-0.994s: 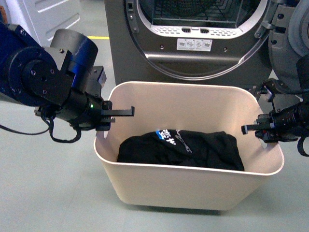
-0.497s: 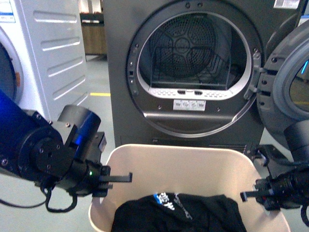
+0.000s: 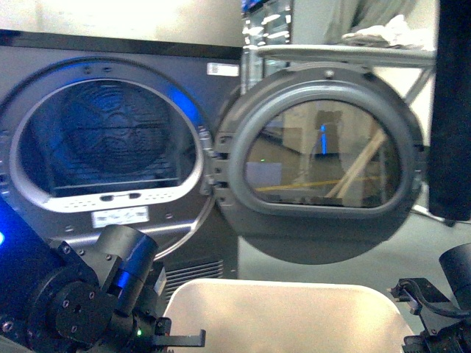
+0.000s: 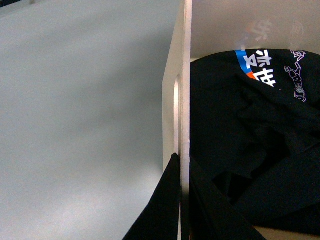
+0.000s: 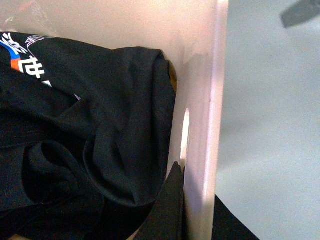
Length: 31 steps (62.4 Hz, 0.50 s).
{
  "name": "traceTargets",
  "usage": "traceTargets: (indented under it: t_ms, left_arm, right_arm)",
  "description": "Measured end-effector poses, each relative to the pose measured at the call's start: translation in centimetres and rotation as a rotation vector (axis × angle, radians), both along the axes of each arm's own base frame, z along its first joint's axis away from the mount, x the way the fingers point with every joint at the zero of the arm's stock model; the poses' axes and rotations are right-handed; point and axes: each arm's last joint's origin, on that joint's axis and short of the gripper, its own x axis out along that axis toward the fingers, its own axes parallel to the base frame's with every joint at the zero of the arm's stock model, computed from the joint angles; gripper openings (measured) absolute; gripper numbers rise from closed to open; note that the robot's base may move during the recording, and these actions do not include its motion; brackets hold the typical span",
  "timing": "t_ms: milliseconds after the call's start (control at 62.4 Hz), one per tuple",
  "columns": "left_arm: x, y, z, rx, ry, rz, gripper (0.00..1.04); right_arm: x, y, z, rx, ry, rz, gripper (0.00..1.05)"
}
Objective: Move hamper under clothes hanger
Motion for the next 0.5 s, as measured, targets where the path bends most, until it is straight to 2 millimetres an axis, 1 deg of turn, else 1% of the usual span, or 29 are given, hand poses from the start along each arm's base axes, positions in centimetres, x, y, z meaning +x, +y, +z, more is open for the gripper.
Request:
traceTargets:
  t_ms: [257, 497]
  left_arm:
    - [0.1, 0.52, -0.02, 0.01, -0.002, 0.02, 0.04]
    - [0.11, 0.54, -0.01, 0.009, -0.002, 0.019, 0.04]
  right_arm:
    - [-0.01, 0.55, -0.01, 0.003, 0.0, 0.017, 0.02]
    - [-0.01, 0.57, -0.01, 0.002, 0.0, 0.016, 0.02]
